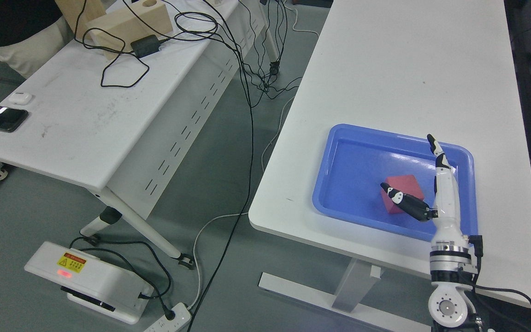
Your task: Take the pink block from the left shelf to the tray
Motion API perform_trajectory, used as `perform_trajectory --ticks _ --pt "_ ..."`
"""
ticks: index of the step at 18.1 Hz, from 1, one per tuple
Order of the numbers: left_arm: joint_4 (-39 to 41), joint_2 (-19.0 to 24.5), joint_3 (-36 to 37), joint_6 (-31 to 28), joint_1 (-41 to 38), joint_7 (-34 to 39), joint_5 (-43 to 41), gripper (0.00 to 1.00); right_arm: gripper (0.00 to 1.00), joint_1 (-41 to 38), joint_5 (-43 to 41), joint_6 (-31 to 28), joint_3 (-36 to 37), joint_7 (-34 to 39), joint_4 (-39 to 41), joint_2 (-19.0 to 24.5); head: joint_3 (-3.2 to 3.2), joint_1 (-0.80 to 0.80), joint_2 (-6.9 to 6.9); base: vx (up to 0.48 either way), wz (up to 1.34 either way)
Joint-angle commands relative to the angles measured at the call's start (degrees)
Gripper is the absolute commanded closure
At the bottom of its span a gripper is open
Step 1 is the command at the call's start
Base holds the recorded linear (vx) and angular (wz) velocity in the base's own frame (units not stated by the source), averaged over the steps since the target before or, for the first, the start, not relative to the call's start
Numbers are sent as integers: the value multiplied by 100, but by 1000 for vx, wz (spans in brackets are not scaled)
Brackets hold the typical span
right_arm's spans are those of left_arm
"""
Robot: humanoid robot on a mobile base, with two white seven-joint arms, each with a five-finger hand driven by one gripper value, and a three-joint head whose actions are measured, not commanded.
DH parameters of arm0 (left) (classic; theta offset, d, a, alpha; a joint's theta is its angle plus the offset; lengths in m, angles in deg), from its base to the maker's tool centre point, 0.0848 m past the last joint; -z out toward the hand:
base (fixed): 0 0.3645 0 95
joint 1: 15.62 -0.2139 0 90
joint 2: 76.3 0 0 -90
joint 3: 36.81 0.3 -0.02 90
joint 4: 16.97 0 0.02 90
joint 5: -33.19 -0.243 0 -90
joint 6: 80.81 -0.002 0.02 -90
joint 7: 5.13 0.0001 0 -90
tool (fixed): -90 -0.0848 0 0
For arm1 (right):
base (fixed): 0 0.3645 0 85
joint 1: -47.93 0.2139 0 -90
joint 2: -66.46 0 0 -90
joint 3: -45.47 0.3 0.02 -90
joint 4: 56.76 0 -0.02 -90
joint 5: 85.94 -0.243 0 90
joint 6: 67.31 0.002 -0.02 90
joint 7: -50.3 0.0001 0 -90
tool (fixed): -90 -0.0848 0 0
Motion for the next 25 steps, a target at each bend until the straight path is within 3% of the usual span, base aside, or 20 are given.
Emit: perform_trajectory --ticks 1,13,25 --pt "0 100 0 3 62 3 -9 0 0 3 -1197 -142 460 42 0 -95 0 0 0 -46 -17" --pt "0 100 0 3 62 3 -9 0 0 -129 -1329 -520 486 366 9 -95 0 0 0 -102 2" --pt "0 100 0 3 62 3 -9 0 0 -208 -1470 -530 557 411 114 -95 0 0 0 -129 -92"
